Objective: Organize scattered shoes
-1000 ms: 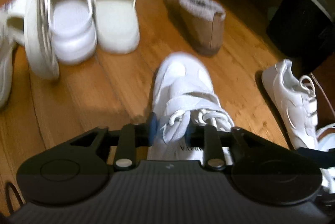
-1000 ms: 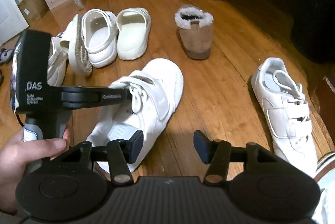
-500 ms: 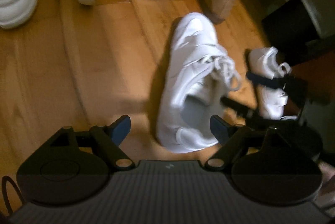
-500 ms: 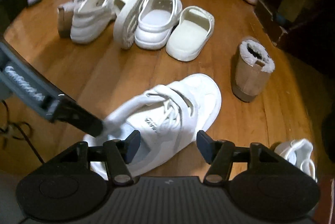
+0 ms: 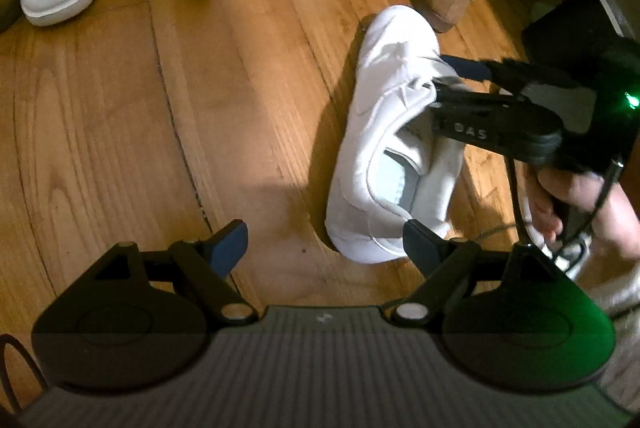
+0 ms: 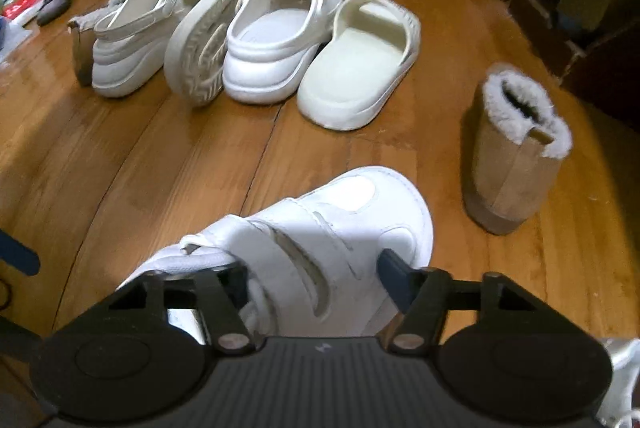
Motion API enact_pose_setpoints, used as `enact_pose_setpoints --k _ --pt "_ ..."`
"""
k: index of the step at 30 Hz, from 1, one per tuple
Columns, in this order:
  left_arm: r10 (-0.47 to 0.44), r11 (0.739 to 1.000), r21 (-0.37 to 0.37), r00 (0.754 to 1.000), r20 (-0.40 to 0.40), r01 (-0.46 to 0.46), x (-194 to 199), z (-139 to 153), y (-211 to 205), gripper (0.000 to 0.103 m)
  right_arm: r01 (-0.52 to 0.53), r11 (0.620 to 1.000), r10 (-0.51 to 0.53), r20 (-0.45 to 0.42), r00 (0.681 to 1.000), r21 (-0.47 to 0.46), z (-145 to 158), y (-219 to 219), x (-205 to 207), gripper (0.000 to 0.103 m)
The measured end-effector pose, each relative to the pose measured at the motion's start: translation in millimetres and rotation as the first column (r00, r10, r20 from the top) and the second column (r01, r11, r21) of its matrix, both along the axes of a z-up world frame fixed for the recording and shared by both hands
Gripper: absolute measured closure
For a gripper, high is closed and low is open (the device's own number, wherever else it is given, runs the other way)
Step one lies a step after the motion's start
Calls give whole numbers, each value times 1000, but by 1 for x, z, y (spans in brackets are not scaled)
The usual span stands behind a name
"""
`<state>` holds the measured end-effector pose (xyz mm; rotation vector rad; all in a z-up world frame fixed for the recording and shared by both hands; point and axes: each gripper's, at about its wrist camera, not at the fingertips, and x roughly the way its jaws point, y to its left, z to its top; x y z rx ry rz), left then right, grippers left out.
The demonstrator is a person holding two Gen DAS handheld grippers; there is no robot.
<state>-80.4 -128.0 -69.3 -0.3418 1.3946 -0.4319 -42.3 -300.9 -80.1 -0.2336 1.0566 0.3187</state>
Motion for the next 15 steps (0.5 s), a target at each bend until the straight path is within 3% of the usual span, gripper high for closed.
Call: enact_pose_setpoints --k 7,9,12,15 --pt "-22 999 35 999 27 21 -4 3 -5 17 207 977 -208 -1 978 52 8 -17 -11 52" --pt "-32 999 39 999 42 31 -5 6 -8 17 303 952 -301 -44 953 52 11 -23 -10 52" --pt "-33 999 25 997 67 32 -6 10 -9 17 450 893 -439 -157 885 35 14 -35 -6 51" --pt "-37 999 -16 998 41 38 -8 5 -12 17 523 850 -494 -249 833 61 12 -49 -4 51"
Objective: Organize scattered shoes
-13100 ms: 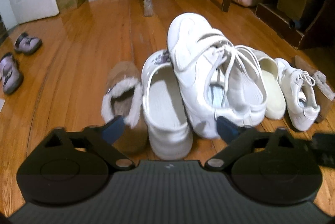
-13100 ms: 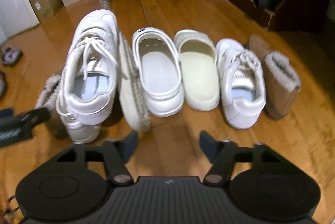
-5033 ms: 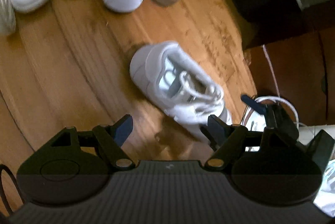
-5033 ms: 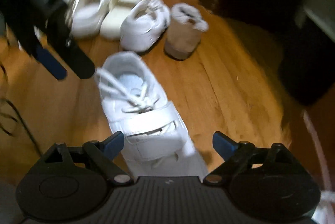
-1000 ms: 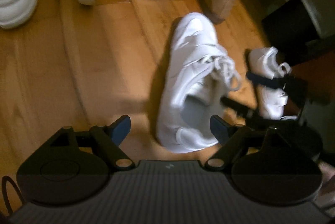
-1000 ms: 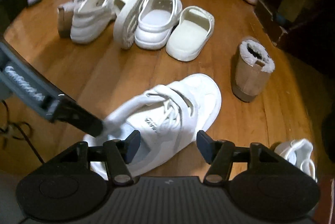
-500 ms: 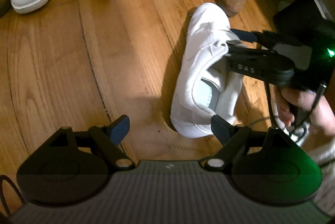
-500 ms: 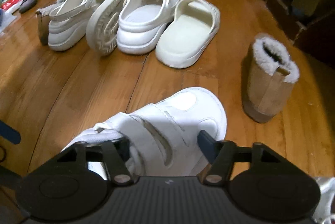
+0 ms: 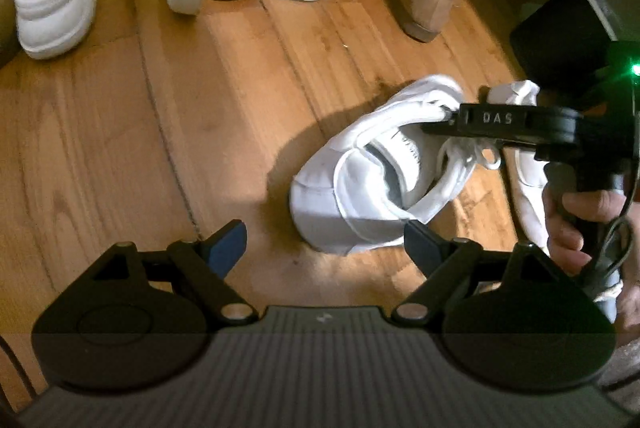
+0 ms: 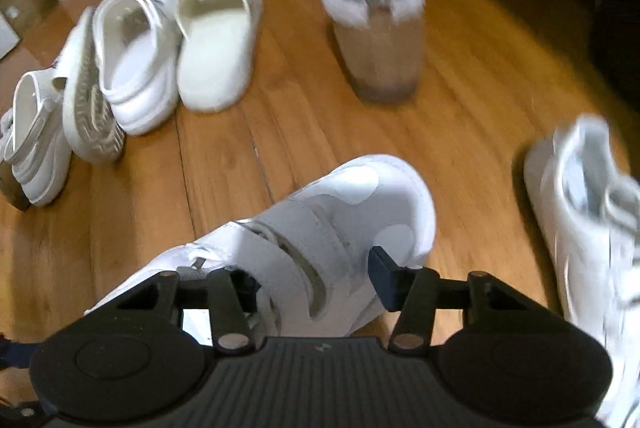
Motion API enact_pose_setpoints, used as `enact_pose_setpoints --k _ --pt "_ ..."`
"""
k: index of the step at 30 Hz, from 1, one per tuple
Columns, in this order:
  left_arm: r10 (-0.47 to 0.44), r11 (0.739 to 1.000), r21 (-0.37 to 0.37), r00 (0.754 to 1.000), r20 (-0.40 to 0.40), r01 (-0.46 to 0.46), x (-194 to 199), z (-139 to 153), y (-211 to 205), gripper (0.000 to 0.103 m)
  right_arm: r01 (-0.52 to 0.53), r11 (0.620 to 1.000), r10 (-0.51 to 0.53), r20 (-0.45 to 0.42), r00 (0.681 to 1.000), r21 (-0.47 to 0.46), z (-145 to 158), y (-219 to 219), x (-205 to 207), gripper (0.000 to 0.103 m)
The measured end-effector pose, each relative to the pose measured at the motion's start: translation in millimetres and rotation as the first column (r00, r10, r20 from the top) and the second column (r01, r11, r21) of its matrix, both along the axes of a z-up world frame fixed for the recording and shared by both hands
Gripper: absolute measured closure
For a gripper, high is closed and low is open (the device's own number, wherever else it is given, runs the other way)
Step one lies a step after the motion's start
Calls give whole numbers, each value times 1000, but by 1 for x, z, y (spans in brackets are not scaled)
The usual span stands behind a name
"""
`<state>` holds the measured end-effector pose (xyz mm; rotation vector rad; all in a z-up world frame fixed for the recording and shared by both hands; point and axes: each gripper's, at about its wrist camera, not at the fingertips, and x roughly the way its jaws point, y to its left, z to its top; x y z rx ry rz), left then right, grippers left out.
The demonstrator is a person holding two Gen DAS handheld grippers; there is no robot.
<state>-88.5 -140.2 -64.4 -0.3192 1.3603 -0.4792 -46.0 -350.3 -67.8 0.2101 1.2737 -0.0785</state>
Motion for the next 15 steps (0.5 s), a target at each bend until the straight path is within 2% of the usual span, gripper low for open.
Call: enact_pose_setpoints --k 4,8,10,15 --pt "-11 1000 -4 1000 -12 11 -5 -6 -7 17 56 998 -56 -10 998 22 3 -9 -8 51" --pt "-18 998 -58 1000 9 18 -5 0 -10 17 196 978 -191 -58 980 79 8 -25 -23 51" --pt "-9 997 -74 1000 8 10 -4 1 -9 17 293 949 -276 -136 951 119 10 -37 -33 51" --pt "54 993 -105 999 -1 -54 -6 4 -8 16 407 884 -358 -229 905 228 9 -56 -52 51"
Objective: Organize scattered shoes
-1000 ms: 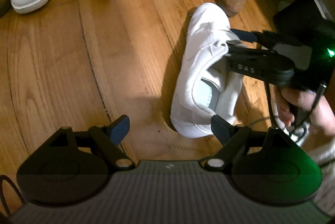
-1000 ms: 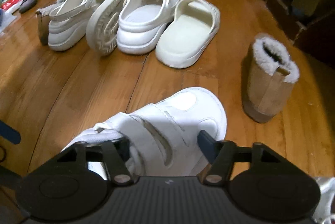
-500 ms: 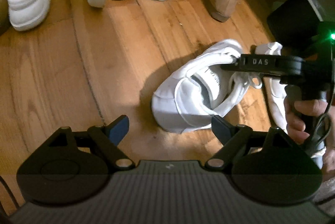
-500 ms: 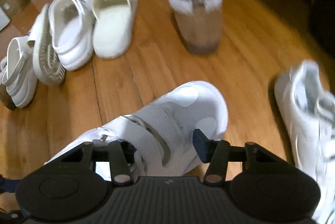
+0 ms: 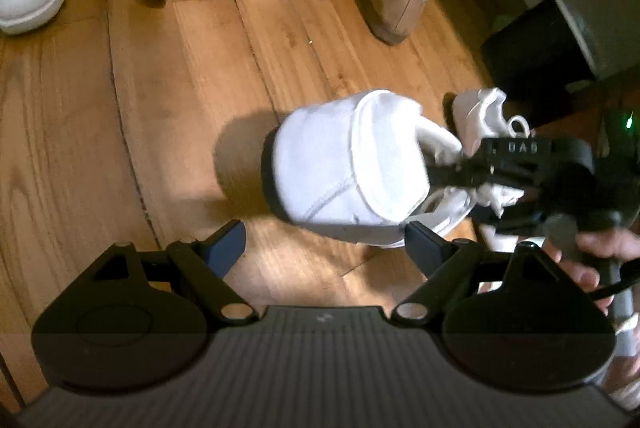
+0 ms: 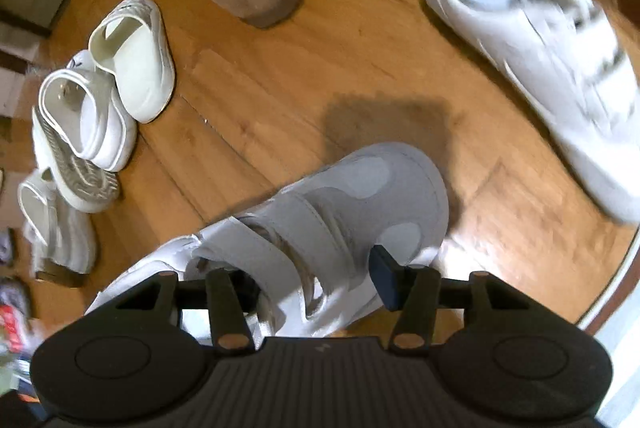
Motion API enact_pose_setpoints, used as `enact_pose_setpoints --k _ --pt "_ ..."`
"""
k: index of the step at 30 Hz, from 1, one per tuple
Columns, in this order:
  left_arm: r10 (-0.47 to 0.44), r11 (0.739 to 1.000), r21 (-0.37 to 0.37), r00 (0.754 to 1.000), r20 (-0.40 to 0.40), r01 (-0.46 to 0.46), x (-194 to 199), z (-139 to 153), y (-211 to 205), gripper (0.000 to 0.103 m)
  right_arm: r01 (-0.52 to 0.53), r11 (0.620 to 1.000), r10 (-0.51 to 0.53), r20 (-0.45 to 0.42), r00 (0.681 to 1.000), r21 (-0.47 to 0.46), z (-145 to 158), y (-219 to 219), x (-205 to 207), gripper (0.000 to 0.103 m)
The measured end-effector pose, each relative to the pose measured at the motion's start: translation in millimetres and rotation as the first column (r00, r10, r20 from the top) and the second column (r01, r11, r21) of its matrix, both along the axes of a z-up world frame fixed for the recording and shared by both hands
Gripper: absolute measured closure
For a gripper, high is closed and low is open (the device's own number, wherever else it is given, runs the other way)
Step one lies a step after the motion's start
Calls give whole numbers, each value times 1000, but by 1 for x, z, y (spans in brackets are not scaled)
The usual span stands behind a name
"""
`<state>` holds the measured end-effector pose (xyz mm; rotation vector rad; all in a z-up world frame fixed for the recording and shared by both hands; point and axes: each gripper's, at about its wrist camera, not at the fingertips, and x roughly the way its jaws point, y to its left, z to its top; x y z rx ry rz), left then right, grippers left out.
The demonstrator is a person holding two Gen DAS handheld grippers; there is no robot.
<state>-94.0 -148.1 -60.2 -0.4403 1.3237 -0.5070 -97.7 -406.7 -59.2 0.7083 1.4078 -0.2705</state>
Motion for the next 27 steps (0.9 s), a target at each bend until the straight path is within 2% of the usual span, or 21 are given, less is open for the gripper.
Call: enact_pose_setpoints --k 4,5,8,9,10,11,12,13,14,15,16,19,20,23,27 --pt "-9 999 52 1000 -1 9 0 0 -3 16 39 999 -38 -33 999 24 -2 -6 -11 40" --pt "-9 998 61 1000 -5 10 0 0 -3 16 42 999 -41 -28 999 27 -2 -5 -13 34" --pt "-2 998 66 1000 -22 3 2 -1 -1 16 8 1000 -8 15 1000 24 2 5 -16 27" --pt "1 998 64 1000 -27 1 3 -1 1 16 -41 999 42 42 998 -25 8 13 -15 27" --pt "1 998 59 999 -33 1 4 -1 2 16 -155 978 169 97 981 -141 21 29 -14 25" --pt "-4 999 44 999 -44 6 6 -1 2 16 -274 920 322 142 936 -279 35 46 -15 22" --pt "-10 1000 26 998 -57 12 7 -2 3 16 -372 829 472 164 866 -417 49 64 -15 21" --pt "-14 1000 4 997 -72 14 8 -4 3 16 -462 741 603 180 777 -488 57 76 -21 18" --pt "-20 999 -41 995 -103 16 9 -8 4 16 -540 648 717 191 670 -537 62 85 -28 10" --pt "-26 997 -78 991 -131 16 10 -12 4 16 -601 543 814 193 547 -586 67 95 -36 8" --pt "-31 993 -117 986 -162 12 11 -16 4 16 -646 461 871 173 460 -608 68 101 -42 8" --pt "-40 984 -178 976 -214 1 12 -24 3 16 -728 252 957 52 286 -637 51 110 -56 8" --pt "-43 985 -174 975 -218 4 12 -25 1 16 -745 221 965 31 261 -629 45 111 -58 8" --pt "-51 989 -143 975 -217 20 12 -25 -5 16 -793 188 973 3 229 -580 25 109 -58 8" --pt "-45 996 -82 978 -202 29 14 -24 -13 16 -788 118 986 -22 165 -605 6 112 -58 7"
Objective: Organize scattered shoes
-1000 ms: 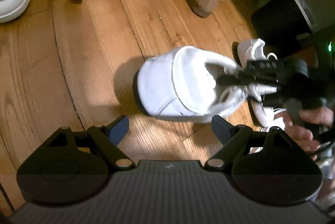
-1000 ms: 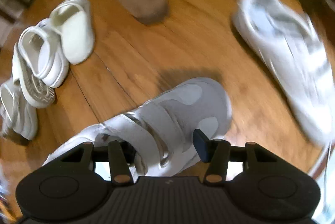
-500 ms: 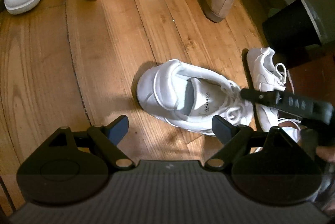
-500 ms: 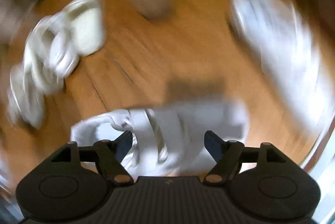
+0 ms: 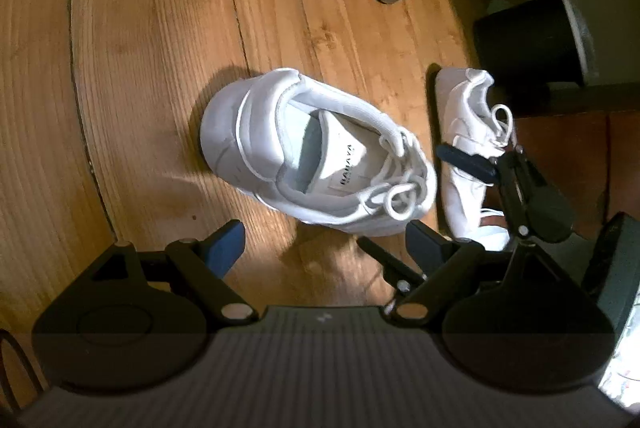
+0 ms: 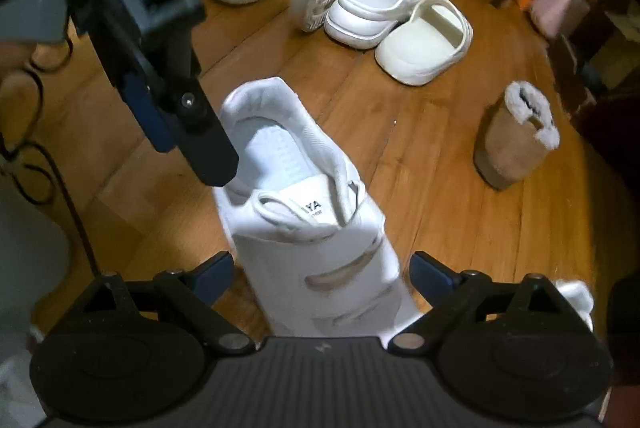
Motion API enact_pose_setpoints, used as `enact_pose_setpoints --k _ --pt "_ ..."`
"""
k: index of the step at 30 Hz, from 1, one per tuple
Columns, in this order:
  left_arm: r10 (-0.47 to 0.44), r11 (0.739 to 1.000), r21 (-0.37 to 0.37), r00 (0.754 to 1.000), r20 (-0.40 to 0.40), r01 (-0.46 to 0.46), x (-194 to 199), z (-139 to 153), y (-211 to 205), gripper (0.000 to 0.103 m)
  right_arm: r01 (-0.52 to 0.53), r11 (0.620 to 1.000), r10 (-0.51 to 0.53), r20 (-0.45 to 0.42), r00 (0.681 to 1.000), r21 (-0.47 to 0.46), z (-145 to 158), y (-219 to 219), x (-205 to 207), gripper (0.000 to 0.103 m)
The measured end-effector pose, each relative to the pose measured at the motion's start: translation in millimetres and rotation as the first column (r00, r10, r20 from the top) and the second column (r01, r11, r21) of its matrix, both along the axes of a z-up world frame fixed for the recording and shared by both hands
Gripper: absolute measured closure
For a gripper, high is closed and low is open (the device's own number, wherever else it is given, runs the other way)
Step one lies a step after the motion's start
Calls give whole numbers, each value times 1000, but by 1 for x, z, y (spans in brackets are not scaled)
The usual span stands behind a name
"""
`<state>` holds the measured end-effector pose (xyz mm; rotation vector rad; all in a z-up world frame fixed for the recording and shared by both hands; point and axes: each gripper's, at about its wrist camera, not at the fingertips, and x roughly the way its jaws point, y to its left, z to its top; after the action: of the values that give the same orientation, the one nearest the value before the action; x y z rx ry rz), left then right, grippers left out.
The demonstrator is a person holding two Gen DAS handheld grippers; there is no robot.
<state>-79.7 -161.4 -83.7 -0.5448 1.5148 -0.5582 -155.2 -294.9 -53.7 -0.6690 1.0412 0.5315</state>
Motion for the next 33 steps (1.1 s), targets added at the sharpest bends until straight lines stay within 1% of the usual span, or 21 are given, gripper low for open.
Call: enact_pose_setpoints --k 1,2,5,7,8,9,10,12,15,16,17,18,19,20,23,26,28,29,32,33 --pt "7 1000 11 1000 5 -7 1 0 0 16 -40 999 40 12 999 7 -6 1 1 5" --pt "29 999 22 999 14 -29 2 1 1 16 -87 996 86 23 996 19 -11 2 2 2" --pt "95 995 22 995 7 -95 8 -2 9 16 -171 985 169 39 985 30 -31 2 4 0" --pt "100 994 44 995 19 -101 8 1 12 16 -128 990 128 0 992 64 -38 2 10 1" --pt "100 993 55 995 28 -102 8 3 14 16 -98 992 100 -24 995 82 -41 2 14 6" --pt "102 993 63 994 34 -104 6 5 17 16 -57 994 60 -24 998 95 -39 2 15 12" --pt "108 992 66 994 35 -110 6 6 21 16 13 994 -10 -31 999 107 -36 2 17 14" --pt "139 988 68 990 37 -141 6 8 29 16 160 979 -155 -50 987 128 -30 2 21 21" --pt "132 989 66 990 48 -135 12 7 27 16 321 933 -312 -76 947 165 -22 -4 25 23" --pt "122 990 68 991 47 -125 14 7 24 16 390 901 -377 -99 921 192 -18 -11 28 23" --pt "113 991 68 992 49 -116 15 8 21 15 420 884 -406 -108 907 204 -15 -15 29 23" --pt "100 993 63 994 54 -103 16 10 16 16 461 862 -449 -104 888 212 -11 -22 29 23" --pt "85 995 56 994 61 -89 17 12 10 16 510 831 -501 -98 860 222 -6 -31 28 23" --pt "71 996 50 995 67 -74 18 14 5 15 543 811 -539 -82 838 219 -3 -38 29 23" --pt "23 999 31 997 79 -25 21 18 -14 16 621 759 -629 -27 777 194 4 -61 31 23" --pt "-21 1000 2 995 97 21 23 22 -35 16 689 707 -701 22 713 158 5 -88 36 23" --pt "-40 999 -2 994 106 41 23 24 -44 16 703 691 -718 45 695 166 2 -103 39 22" --pt "-48 999 0 993 110 49 23 25 -49 16 707 685 -724 55 688 173 1 -111 41 20" --pt "-51 999 19 991 123 49 23 27 -55 16 695 707 -707 120 696 135 -18 -120 54 12" --pt "-47 999 22 991 127 45 23 28 -53 16 689 719 -695 115 709 95 -25 -121 59 12"
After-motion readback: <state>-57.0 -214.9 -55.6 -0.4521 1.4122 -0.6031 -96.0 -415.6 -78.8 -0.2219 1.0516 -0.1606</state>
